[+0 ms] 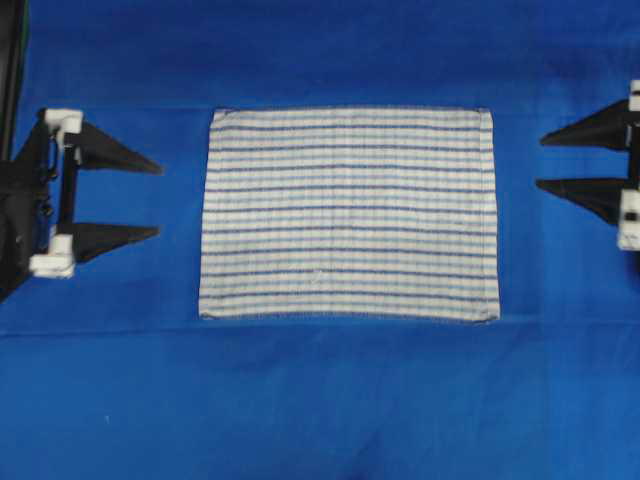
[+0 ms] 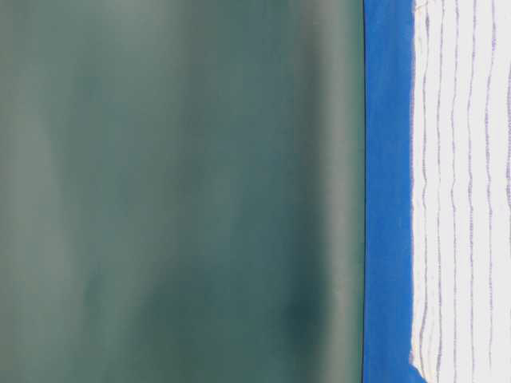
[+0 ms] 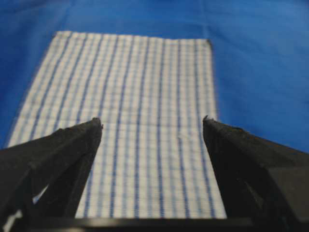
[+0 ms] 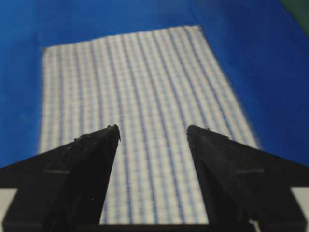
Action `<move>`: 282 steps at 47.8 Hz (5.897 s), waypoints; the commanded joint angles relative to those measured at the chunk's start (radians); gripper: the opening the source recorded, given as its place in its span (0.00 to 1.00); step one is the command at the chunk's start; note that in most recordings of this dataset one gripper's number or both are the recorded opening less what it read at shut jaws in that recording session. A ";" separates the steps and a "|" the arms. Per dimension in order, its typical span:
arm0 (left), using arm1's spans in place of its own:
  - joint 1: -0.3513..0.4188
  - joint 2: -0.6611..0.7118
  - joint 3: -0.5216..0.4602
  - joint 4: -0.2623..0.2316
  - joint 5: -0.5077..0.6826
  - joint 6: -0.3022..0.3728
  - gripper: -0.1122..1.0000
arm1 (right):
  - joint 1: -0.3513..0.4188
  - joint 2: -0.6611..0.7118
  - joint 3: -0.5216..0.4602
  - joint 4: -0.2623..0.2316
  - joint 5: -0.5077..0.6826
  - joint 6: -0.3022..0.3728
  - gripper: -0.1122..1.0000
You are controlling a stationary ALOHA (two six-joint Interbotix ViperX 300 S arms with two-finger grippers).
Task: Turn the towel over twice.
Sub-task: 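Open both grippers and withdraw them sideways from the towel, then reach both grippers to the far corners and grasp them again, then lift the far edge with both grippers and pull it upward, then swing the held edge over and lay it down at the near side, then open both grippers to release the towel's near corners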
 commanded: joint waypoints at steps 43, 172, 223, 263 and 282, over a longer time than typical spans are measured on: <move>0.442 0.796 -0.130 0.002 -0.354 0.000 0.83 | -0.453 0.821 -0.184 -0.043 -0.187 -0.034 0.69; 0.508 0.179 -0.365 0.002 0.129 0.235 0.15 | -0.454 0.235 -0.402 -0.083 0.204 -0.046 0.15; -0.199 0.640 -0.167 -0.006 0.126 -0.215 0.15 | 0.407 0.687 -0.204 0.206 0.221 0.410 0.15; -0.330 0.652 -0.172 -0.006 0.089 -0.281 0.15 | 0.526 0.779 -0.284 0.193 0.219 0.469 0.15; -0.316 0.514 -0.224 0.000 0.195 -0.250 0.81 | 0.526 0.655 -0.367 0.083 0.396 0.442 0.67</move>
